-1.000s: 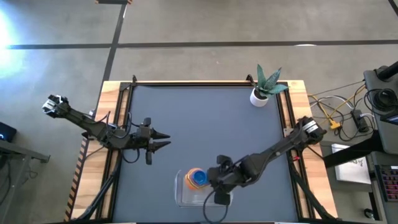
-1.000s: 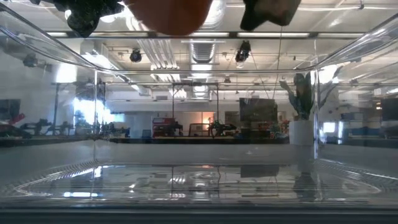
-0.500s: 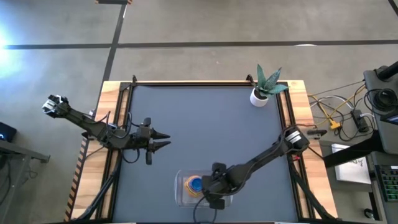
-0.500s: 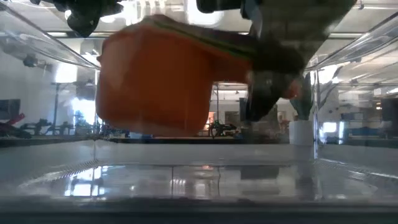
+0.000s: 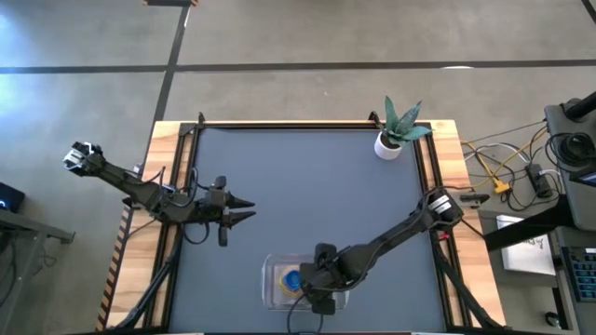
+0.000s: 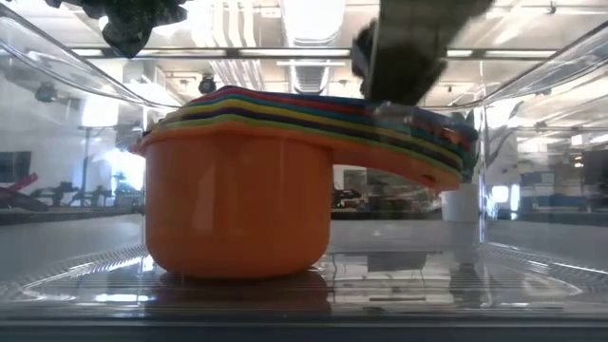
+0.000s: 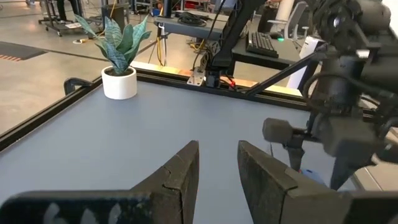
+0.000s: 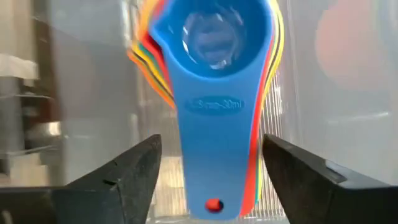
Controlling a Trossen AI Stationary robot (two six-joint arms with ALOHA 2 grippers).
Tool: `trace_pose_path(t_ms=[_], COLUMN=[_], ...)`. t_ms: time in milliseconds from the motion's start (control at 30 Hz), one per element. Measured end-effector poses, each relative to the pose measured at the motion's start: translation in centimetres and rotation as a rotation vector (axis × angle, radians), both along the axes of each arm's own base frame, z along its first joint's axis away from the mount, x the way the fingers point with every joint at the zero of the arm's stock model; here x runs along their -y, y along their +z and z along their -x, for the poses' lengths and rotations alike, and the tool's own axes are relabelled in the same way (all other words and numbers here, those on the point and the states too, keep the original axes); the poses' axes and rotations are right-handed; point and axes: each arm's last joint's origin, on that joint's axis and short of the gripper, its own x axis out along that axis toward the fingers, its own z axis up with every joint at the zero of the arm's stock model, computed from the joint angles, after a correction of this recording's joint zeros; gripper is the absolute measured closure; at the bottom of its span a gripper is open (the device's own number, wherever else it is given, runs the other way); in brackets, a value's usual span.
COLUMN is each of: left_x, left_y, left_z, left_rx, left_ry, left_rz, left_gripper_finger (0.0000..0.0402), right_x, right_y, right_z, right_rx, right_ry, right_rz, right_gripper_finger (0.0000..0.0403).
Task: Nest measuring cups in basket
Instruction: Put the stacked measuring cups into the transparent bin, then return to Home Position
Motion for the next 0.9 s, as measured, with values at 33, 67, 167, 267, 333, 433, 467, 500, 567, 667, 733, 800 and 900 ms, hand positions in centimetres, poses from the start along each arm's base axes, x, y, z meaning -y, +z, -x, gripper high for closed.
trace_pose_path(t_ms=[33,67,167,267,333,433,467,500,567,667,733,800,900], left_x=[0.0,0.0,0.0,0.0,-0.1,-0.4,-0.5,-0.7,-1.1,-1.7,-2.0,-2.3,-2.9], left_y=[0.0,0.0,0.1,0.3,0.9,3.2,4.2,5.1,6.2,7.1,7.4,7.5,7.4], left_z=[0.0,0.0,0.0,0.0,0.2,1.0,1.5,1.9,2.9,4.2,4.9,5.6,6.9], left_rx=[0.0,0.001,0.01,0.026,0.043,0.121,0.156,0.185,0.214,0.261,0.313,0.343,0.334], left_ry=[0.0,0.001,0.0,-0.002,-0.009,-0.098,-0.125,-0.138,-0.154,-0.162,-0.194,-0.205,-0.203], left_rz=[0.001,0.003,0.003,0.006,0.012,0.016,0.015,0.005,-0.026,-0.078,-0.111,-0.121,-0.116], left_gripper_finger=[0.0309,0.0309,0.0309,0.0314,0.0319,0.0326,0.0328,0.033,0.0339,0.0357,0.0367,0.0378,0.0396], right_x=[0.0,0.1,0.3,1.0,1.5,2.5,2.7,3.1,3.7,4.8,5.8,7.0,8.9], right_y=[0.5,1.1,3.4,6.9,9.4,12.5,13.2,13.7,14.1,14.3,14.5,14.8,15.5], right_z=[0.1,0.1,0.8,2.1,3.4,5.8,6.6,7.5,9.0,11.2,12.7,14.2,16.7], right_rx=[0.011,0.022,0.064,0.153,0.243,0.371,0.402,0.424,0.467,0.573,0.662,0.745,0.875], right_ry=[0.001,0.003,0.015,0.022,0.052,0.106,0.121,0.141,0.159,0.18,0.228,0.269,0.289], right_rz=[-0.006,-0.014,-0.062,-0.064,-0.009,0.107,0.137,0.161,0.211,0.264,0.276,0.296,0.32], right_gripper_finger=[0.0135,0.013,0.0121,0.0119,0.0119,0.0128,0.0134,0.014,0.0155,0.0181,0.0198,0.0214,0.0237])
